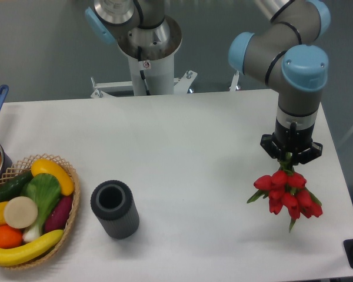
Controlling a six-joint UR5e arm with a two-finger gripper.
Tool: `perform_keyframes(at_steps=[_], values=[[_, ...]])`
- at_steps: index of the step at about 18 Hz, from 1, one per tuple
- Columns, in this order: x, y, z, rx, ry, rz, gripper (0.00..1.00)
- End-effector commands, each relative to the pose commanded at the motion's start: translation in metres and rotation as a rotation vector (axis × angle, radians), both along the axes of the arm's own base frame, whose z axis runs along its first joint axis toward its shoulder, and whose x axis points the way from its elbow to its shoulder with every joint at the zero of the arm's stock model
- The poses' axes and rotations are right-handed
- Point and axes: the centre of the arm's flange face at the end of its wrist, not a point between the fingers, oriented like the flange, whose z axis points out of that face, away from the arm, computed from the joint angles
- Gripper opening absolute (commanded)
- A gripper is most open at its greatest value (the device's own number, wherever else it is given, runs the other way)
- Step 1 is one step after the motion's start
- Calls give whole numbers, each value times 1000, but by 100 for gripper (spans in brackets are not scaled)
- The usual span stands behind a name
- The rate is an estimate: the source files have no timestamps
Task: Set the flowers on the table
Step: 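Lower the held red tulips onto the table with the gripper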
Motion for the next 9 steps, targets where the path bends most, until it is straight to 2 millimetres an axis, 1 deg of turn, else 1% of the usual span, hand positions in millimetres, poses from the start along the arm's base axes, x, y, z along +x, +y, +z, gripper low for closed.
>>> perform_keyframes(at_steps=[2, 3, 5, 8, 9], values=[[6, 7, -9, -6, -14, -12, 14], [7, 11, -18, -11, -25, -17, 14], [8, 13, -23, -15, -32, -20, 15], [4, 14, -39, -23, -54, -25, 15], [3, 17, -51, -29, -71, -30, 15]])
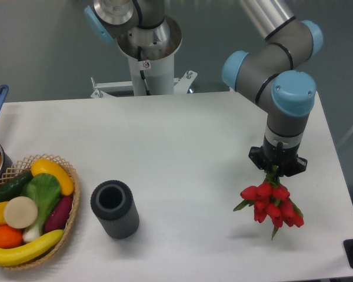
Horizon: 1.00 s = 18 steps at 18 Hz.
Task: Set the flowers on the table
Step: 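Lower the held red tulips onto the table with the gripper, then open the gripper to release the tulip stems and lift away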
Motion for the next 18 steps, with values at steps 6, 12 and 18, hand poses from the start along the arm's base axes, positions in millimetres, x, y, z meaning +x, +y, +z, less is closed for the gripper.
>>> perform_keyframes(at_steps=[6, 12, 18], values=[[16, 0, -21, 47, 38, -1, 100], [8, -33, 10, 68, 91, 54, 100], [-12, -63, 20, 57, 119, 23, 100]])
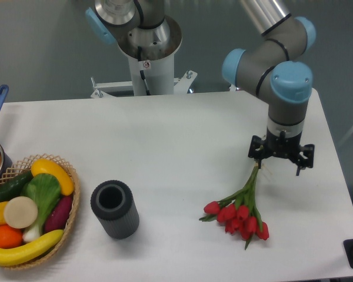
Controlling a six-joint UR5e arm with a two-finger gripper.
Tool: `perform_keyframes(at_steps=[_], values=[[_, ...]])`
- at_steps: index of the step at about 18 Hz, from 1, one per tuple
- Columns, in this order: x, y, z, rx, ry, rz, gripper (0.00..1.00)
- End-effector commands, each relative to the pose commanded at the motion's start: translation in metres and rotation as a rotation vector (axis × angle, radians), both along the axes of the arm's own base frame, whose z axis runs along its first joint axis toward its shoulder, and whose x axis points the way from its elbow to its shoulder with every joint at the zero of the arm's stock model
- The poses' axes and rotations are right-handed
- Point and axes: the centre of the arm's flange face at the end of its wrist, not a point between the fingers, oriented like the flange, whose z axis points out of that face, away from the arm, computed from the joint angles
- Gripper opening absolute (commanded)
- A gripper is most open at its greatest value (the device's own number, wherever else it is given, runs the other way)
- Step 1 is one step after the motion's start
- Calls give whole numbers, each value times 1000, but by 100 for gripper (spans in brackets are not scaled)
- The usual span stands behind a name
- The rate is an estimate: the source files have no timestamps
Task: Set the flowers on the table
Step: 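Open the gripper to release the tulip stems and lift away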
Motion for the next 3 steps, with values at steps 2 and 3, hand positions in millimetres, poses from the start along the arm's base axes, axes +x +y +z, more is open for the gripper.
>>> perform_keyframes(at_steps=[2, 3], values=[[2, -2, 1, -13, 7, -49, 100], [2, -3, -1, -21, 4, -61, 100]])
